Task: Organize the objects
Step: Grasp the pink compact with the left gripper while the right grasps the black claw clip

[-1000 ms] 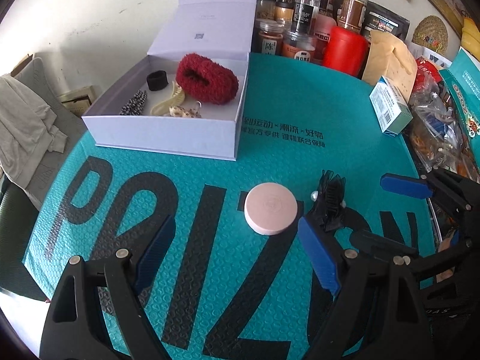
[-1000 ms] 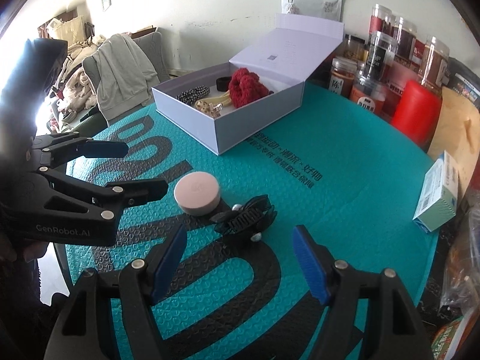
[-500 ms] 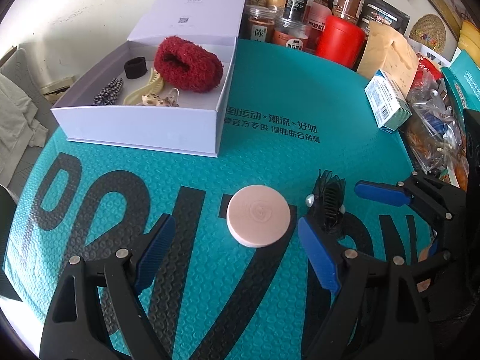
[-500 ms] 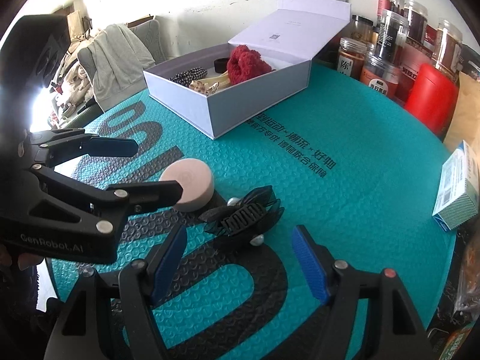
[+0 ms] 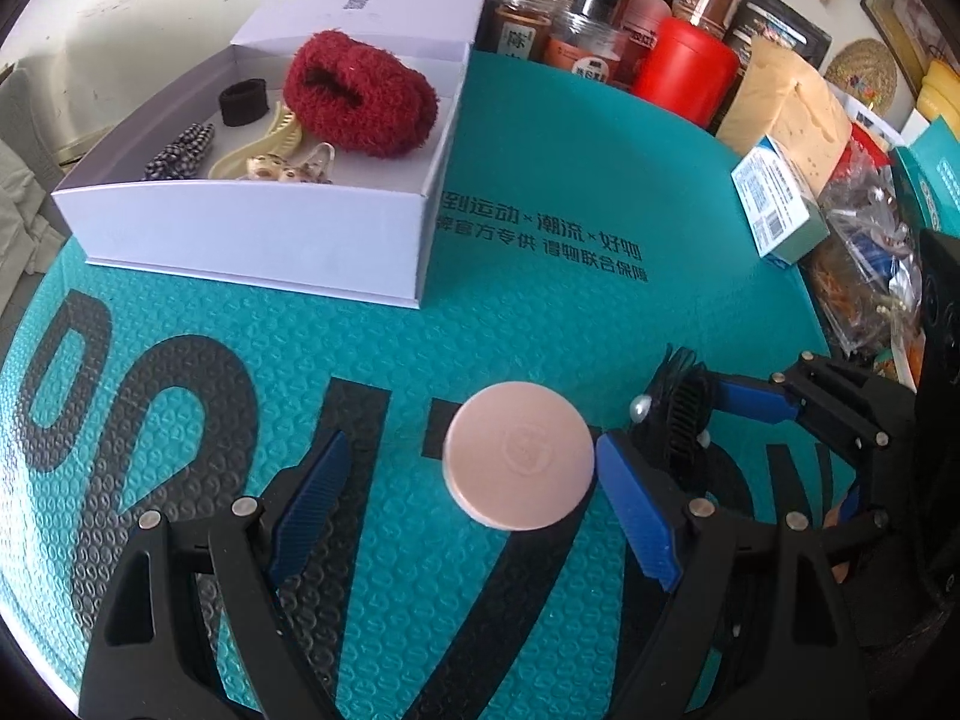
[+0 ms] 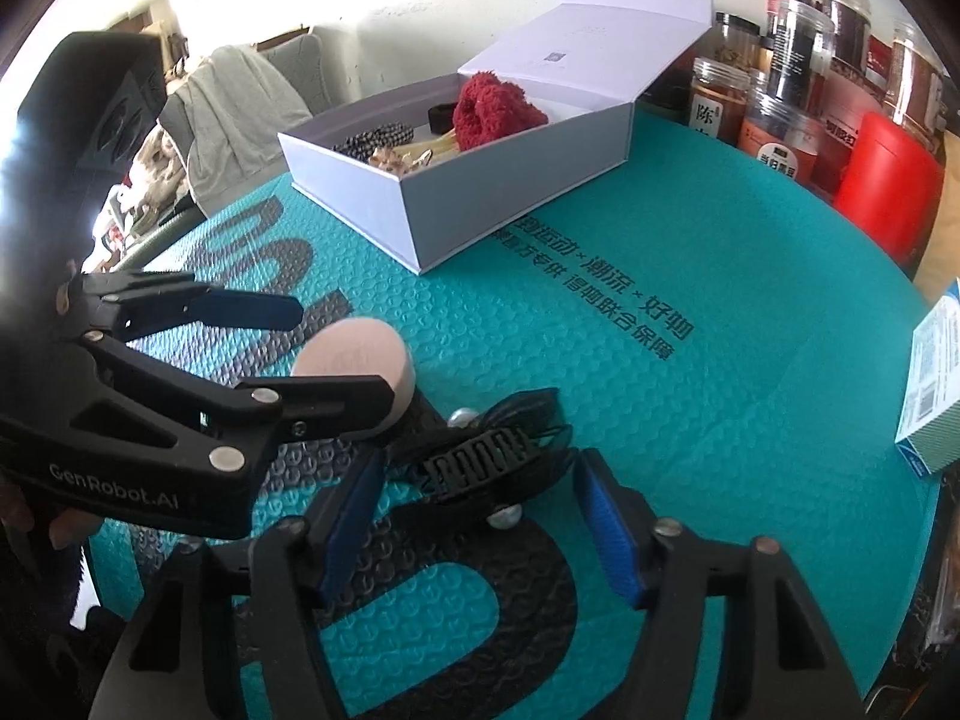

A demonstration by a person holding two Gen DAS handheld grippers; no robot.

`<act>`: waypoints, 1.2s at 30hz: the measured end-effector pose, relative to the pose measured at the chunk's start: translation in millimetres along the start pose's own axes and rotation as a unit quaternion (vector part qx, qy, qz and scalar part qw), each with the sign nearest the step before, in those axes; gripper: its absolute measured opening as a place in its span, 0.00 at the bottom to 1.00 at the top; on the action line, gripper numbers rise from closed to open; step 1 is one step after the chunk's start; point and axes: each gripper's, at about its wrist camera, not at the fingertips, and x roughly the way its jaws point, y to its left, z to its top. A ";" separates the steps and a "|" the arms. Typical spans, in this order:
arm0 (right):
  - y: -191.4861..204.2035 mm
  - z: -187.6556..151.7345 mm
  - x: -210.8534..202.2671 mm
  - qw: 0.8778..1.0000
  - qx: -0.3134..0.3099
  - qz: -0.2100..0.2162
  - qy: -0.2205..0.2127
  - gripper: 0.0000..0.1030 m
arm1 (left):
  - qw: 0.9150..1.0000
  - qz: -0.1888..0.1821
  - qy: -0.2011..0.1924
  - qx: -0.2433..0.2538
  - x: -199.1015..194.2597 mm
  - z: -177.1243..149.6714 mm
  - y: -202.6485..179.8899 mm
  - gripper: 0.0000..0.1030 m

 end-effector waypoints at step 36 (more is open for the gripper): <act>-16.4 -64.2 -51.5 0.999 0.035 -0.014 -0.003 0.56 | 0.994 -0.001 -0.015 0.107 -22.0 -65.5 -61.1 0.51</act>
